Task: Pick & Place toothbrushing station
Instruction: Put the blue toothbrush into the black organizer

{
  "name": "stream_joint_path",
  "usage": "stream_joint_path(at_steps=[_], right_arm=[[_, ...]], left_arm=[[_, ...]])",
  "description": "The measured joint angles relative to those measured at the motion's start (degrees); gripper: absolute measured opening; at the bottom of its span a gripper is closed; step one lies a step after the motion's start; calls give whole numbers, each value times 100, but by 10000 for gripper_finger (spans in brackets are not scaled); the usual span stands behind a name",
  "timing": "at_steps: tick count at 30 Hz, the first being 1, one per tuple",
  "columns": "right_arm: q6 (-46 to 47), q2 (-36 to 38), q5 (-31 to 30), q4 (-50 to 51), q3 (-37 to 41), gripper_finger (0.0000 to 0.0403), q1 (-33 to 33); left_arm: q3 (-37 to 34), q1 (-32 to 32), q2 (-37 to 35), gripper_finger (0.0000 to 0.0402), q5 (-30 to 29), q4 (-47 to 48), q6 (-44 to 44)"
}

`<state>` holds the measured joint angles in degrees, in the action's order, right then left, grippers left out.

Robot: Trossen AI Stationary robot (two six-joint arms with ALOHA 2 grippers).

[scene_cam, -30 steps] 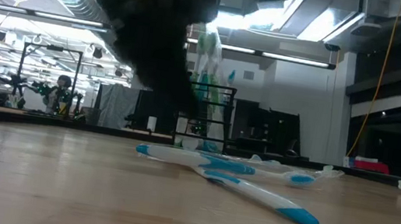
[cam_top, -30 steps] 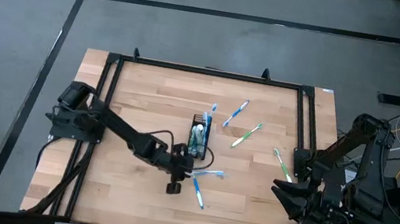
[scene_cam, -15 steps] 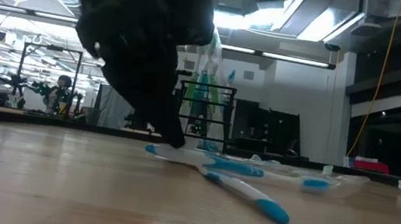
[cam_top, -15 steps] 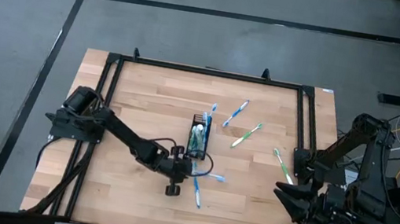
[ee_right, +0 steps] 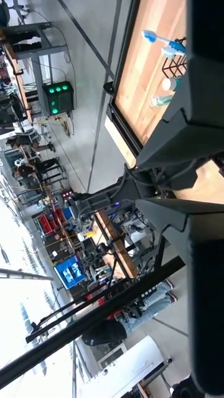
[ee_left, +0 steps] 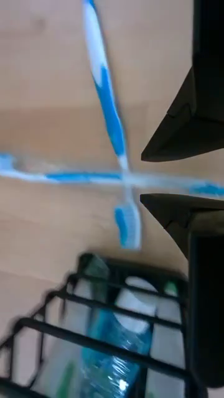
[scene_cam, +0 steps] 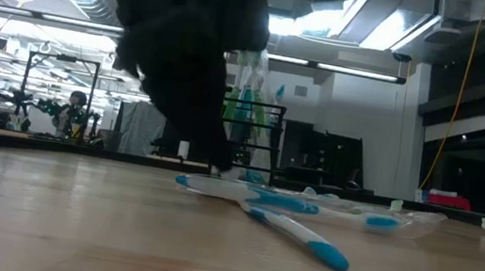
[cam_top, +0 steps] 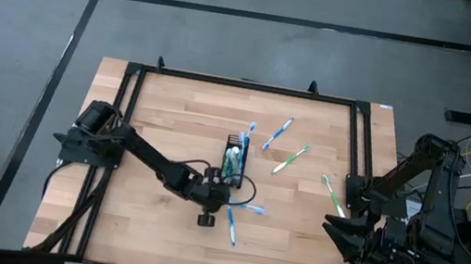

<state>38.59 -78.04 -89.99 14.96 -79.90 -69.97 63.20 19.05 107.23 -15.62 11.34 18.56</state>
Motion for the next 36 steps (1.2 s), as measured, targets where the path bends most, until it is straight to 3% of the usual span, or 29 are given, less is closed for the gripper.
stream_joint_path(at_steps=[7,13,23,28,36], right_arm=[[17,0,-1,-69,0,96,7],[-11,0,-1,-214,-2,96,7],[-48,0,-1,-219,-2,96,7],[-47,0,-1,-229,-2,96,7],[-52,0,-1,-235,0,96,7]], left_arm=[[9,-153,185,101,176,40,-351],[20,-111,336,101,-36,77,-249],[13,-75,345,57,182,222,-265],[7,-19,329,8,181,233,-97],[-33,133,108,2,521,321,109]])
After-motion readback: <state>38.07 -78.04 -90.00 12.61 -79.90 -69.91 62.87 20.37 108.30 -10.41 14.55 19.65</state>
